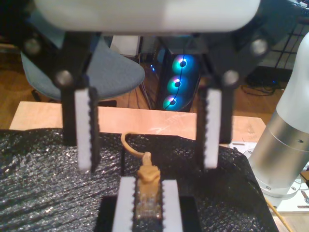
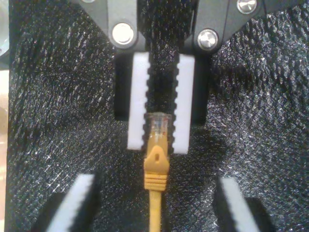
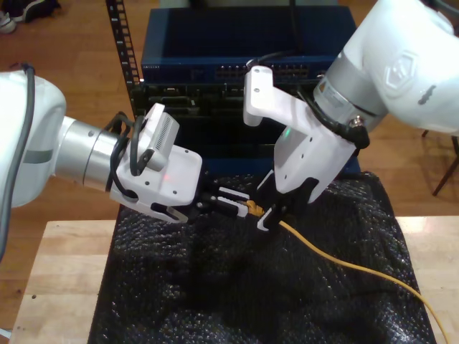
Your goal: Grab the cable and plug it in
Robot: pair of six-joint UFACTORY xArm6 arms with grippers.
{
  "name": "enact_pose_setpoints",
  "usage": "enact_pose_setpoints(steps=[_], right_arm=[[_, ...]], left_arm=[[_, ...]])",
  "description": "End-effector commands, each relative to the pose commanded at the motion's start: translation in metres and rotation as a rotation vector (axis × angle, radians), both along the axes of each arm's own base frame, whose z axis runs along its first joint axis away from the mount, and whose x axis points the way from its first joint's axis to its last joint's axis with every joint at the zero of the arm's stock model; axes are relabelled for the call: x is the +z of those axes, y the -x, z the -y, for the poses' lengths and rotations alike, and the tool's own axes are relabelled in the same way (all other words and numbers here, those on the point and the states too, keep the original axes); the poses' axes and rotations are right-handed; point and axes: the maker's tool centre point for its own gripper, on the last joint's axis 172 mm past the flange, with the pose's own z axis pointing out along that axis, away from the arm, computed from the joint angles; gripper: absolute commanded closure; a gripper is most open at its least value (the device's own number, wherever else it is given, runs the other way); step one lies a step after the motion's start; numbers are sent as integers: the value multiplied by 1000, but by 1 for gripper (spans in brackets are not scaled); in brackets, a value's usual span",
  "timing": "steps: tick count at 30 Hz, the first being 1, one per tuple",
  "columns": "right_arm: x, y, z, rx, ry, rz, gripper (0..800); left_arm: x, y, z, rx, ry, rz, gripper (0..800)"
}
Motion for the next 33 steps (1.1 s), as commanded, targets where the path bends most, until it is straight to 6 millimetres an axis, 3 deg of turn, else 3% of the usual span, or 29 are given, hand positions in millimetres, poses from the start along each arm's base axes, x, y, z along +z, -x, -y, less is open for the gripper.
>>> enact_pose_setpoints(steps=[4,6,9,17,22,27,33], right_arm=[[12,-2,5,46,-13,60,87],[13,-2,6,66,-16,75,83],[9,-2,7,94,-18,80,8],[22,0,10,168,-29,146,1],[39,3,10,226,-43,212,1],[41,19,11,287,-41,183,0],[50,20,14,302,-48,219,0]], left_arm=[[1,1,1,-3,4,-4,797],[1,1,1,-3,4,-5,797],[1,1,1,-3,4,-16,794],[7,5,3,0,16,-71,794],[14,-7,-11,55,61,-103,794],[16,-18,-25,90,90,-132,794],[14,-20,-30,102,95,-142,794]])
